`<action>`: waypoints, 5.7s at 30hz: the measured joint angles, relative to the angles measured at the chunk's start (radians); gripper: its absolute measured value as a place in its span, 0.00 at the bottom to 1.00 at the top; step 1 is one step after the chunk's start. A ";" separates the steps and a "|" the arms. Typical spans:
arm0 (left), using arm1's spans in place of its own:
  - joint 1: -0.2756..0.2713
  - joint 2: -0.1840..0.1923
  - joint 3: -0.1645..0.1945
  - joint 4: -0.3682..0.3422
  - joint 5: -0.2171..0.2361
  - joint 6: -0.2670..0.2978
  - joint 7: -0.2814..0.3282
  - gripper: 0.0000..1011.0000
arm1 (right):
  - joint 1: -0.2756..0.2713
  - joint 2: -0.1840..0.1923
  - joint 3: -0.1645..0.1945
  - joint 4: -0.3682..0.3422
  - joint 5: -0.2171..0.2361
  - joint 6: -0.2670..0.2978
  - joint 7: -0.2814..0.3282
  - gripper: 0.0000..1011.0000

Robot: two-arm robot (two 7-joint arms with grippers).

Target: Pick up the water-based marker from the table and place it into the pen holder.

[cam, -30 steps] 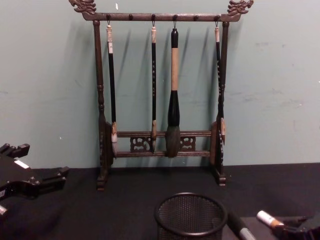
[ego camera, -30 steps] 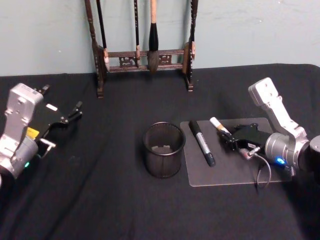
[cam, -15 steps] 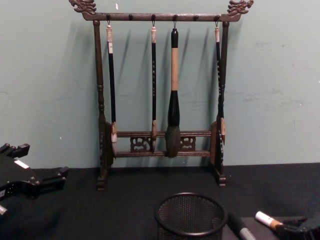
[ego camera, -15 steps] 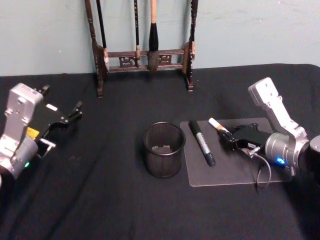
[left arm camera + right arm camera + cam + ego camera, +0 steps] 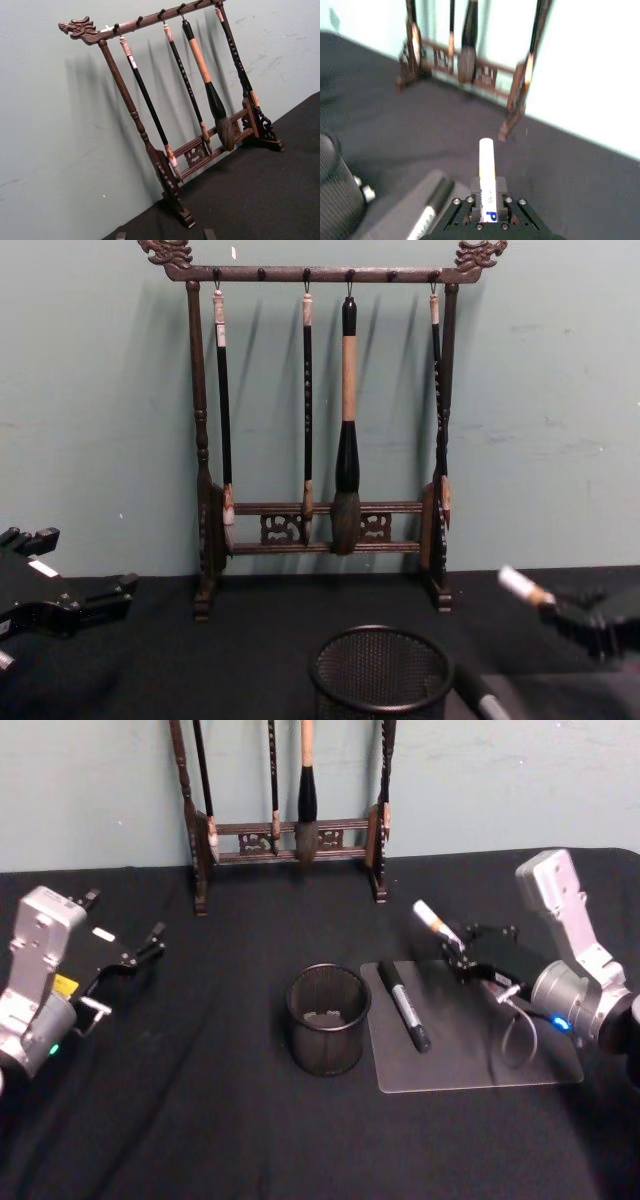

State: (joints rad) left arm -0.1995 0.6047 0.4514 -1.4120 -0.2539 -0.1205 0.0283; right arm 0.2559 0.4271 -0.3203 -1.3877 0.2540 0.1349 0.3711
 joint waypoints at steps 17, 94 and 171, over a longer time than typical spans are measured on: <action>0.000 0.000 0.000 0.000 0.000 0.000 0.000 0.99 | -0.007 -0.091 0.029 -0.004 0.063 -0.295 0.069 0.18; 0.000 0.000 0.000 0.000 0.000 0.000 0.000 0.99 | 0.098 -0.174 -0.191 0.195 0.269 -0.309 0.274 0.45; 0.000 0.000 0.000 0.000 0.000 0.000 0.000 0.99 | 0.077 -0.049 -0.146 0.007 0.027 0.322 -0.055 0.99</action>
State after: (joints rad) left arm -0.1995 0.6047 0.4514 -1.4120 -0.2539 -0.1205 0.0283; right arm 0.3333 0.3776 -0.4659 -1.3810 0.2807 0.4570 0.3158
